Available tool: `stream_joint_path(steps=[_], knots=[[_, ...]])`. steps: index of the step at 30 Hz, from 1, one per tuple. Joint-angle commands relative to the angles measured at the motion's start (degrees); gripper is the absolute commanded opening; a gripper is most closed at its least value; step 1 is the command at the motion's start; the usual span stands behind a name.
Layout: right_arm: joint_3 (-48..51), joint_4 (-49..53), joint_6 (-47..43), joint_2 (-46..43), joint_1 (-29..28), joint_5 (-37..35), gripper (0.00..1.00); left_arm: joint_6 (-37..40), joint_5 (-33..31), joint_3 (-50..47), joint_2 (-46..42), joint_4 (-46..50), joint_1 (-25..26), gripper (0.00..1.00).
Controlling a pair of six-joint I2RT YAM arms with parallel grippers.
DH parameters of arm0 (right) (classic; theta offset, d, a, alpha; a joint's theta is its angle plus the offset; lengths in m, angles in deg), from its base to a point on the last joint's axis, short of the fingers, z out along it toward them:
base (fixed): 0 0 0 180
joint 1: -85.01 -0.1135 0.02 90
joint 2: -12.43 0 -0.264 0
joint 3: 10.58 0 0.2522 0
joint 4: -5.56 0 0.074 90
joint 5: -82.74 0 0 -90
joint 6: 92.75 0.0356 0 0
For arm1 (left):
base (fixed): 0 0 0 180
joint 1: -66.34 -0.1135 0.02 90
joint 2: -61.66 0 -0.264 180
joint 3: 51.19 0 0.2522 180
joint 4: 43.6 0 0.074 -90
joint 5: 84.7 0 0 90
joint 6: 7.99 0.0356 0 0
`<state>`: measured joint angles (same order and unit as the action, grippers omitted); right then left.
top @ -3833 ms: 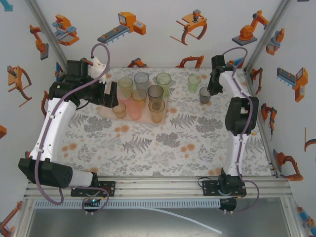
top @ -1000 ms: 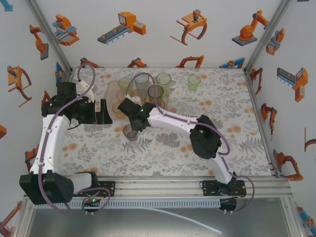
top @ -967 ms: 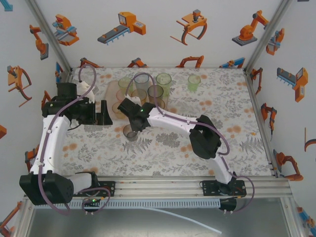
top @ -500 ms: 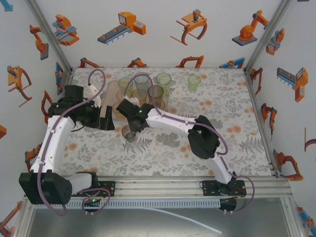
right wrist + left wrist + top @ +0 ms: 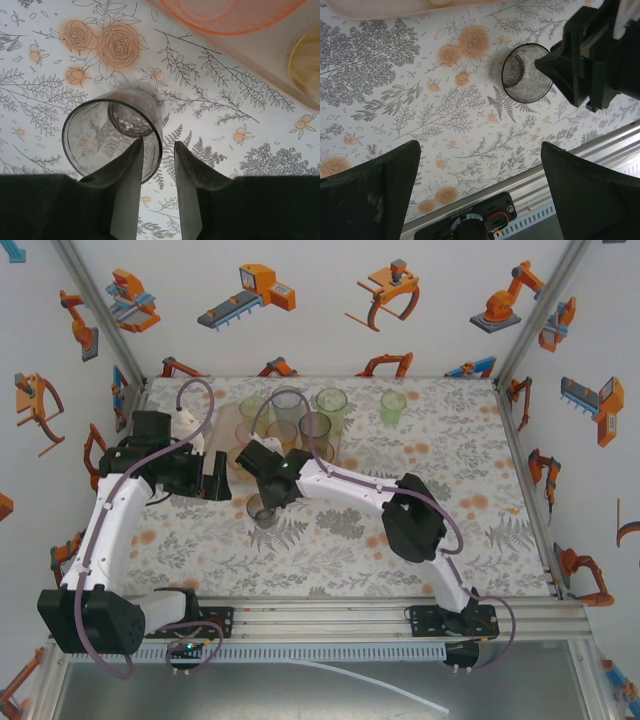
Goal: Place the glasses into the tray
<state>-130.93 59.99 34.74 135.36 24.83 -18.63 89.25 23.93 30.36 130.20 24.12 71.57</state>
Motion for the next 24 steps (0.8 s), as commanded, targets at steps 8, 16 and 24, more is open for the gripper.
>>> stream_joint_path(steps=[8,16,24], knots=[[-1.06,7.54,-1.03,-18.15,2.58,-3.81,0.33,-1.66,0.27,0.86,2.43,-3.51,3.14,0.91],[10.59,8.12,2.03,-34.79,10.6,-7.59,0.33,0.58,-5.14,-5.5,7.62,-12.24,13.09,0.82],[17.71,7.78,4.11,-42.19,13.69,-10.41,0.33,-1.12,-12.08,-5.87,13.99,-16.51,18.17,0.64]])
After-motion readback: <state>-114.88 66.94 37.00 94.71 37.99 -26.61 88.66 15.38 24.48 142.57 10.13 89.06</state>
